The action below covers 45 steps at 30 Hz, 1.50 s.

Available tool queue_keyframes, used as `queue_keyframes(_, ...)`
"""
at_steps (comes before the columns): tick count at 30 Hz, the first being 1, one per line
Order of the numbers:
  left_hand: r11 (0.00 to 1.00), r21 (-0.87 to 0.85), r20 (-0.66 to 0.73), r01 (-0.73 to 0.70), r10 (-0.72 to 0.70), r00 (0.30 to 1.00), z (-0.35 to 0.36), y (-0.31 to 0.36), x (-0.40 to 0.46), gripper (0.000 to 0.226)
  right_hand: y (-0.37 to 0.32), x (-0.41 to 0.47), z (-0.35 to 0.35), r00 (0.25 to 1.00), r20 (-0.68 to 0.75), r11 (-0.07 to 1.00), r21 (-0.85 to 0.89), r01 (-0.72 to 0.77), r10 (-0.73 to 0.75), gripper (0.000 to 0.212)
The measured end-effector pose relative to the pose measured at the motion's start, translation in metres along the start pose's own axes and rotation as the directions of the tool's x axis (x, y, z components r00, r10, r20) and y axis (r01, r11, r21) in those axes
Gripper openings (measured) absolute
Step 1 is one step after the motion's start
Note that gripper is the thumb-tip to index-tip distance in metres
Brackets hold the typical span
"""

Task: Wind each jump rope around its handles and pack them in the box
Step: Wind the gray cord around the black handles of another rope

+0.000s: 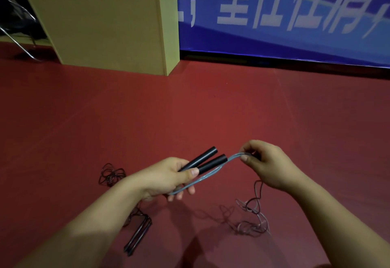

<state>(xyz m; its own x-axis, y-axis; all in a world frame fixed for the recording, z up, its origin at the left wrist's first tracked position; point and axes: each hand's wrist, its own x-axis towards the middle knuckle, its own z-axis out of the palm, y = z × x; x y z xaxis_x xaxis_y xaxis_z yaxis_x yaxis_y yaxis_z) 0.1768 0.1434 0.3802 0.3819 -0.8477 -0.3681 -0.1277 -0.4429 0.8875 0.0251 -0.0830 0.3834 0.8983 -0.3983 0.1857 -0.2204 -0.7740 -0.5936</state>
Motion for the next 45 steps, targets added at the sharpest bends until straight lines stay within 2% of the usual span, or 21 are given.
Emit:
queue_keyframes(3, 1.000, 0.007, -0.029, 0.028, -0.028, 0.999, 0.000, -0.002, 0.001, 0.021, 0.000, -0.001, 0.001, 1.000, -0.017, 1.000, -0.010, 0.017, -0.017, 0.002)
queue_keyframes(8, 0.997, 0.041, -0.092, 0.060, -0.056, 0.994, -0.001, -0.004, 0.005, 0.018, -0.002, -0.001, 0.002, 0.998, -0.027, 0.999, 0.016, 0.051, -0.050, 0.012)
queue_keyframes(11, 0.995, 0.076, -0.044, 0.068, -0.065, 0.997, 0.003, -0.002, 0.003, 0.020, -0.004, 0.001, 0.004, 0.997, -0.049, 0.997, -0.038, 0.063, -0.065, 0.006)
queue_keyframes(14, 0.997, 0.066, -0.004, 0.050, -0.050, 0.999, 0.006, 0.000, 0.000, 0.022, -0.001, 0.002, 0.006, 0.988, -0.147, 0.998, -0.047, 0.045, -0.052, 0.008)
queue_keyframes(17, 0.996, 0.023, 0.006, 0.080, -0.080, 0.997, 0.007, 0.004, -0.001, 0.033, 0.000, 0.003, 0.006, 0.976, -0.216, 1.000, 0.029, 0.010, -0.003, 0.003)
queue_keyframes(20, 0.993, -0.069, 0.063, 0.101, -0.096, 0.993, 0.008, 0.008, -0.003, 0.051, 0.000, 0.004, 0.010, 0.969, -0.242, 0.992, 0.128, -0.009, 0.040, 0.008)
queue_keyframes(22, 0.993, -0.070, 0.116, 0.097, -0.088, 0.989, 0.009, 0.009, -0.005, 0.059, 0.000, 0.005, 0.012, 0.970, -0.238, 0.981, 0.195, -0.009, 0.056, 0.012)
queue_keyframes(27, 0.992, -0.052, 0.285, 0.111, -0.092, 0.954, 0.011, 0.010, -0.007, 0.046, -0.002, 0.006, 0.019, 0.985, -0.166, 0.958, 0.286, 0.008, 0.041, 0.016)
queue_keyframes(31, 0.995, -0.060, 0.400, 0.075, -0.045, 0.916, 0.010, 0.010, -0.007, 0.030, -0.001, 0.005, 0.023, 0.996, -0.084, 0.960, 0.279, 0.015, 0.009, 0.015)
queue_keyframes(35, 0.993, -0.116, 0.494, 0.019, 0.041, 0.869, 0.006, 0.005, -0.004, 0.027, -0.002, 0.003, 0.024, 0.999, 0.024, 0.970, 0.243, -0.030, 0.025, 0.012)
queue_keyframes(39, 0.988, -0.153, 0.449, -0.001, 0.070, 0.891, 0.006, 0.004, -0.003, 0.015, -0.001, 0.000, 0.031, 0.968, 0.210, 0.929, 0.310, -0.200, 0.138, 0.016)
queue_keyframes(42, 0.975, -0.223, 0.375, -0.018, 0.103, 0.921, 0.009, 0.004, -0.002, 0.025, -0.003, -0.001, 0.032, 0.932, 0.293, 0.892, 0.330, -0.307, 0.213, 0.021)
queue_keyframes(44, 0.963, -0.267, 0.307, -0.043, 0.127, 0.943, 0.011, 0.005, -0.002, 0.027, -0.007, -0.001, 0.034, 0.910, 0.324, 0.816, 0.431, -0.385, 0.259, 0.023)
queue_keyframes(45, 0.956, -0.286, 0.257, -0.060, 0.137, 0.957, 0.011, 0.006, -0.003, 0.029, -0.010, -0.001, 0.035, 0.890, 0.355, 0.732, 0.519, -0.442, 0.285, 0.025)
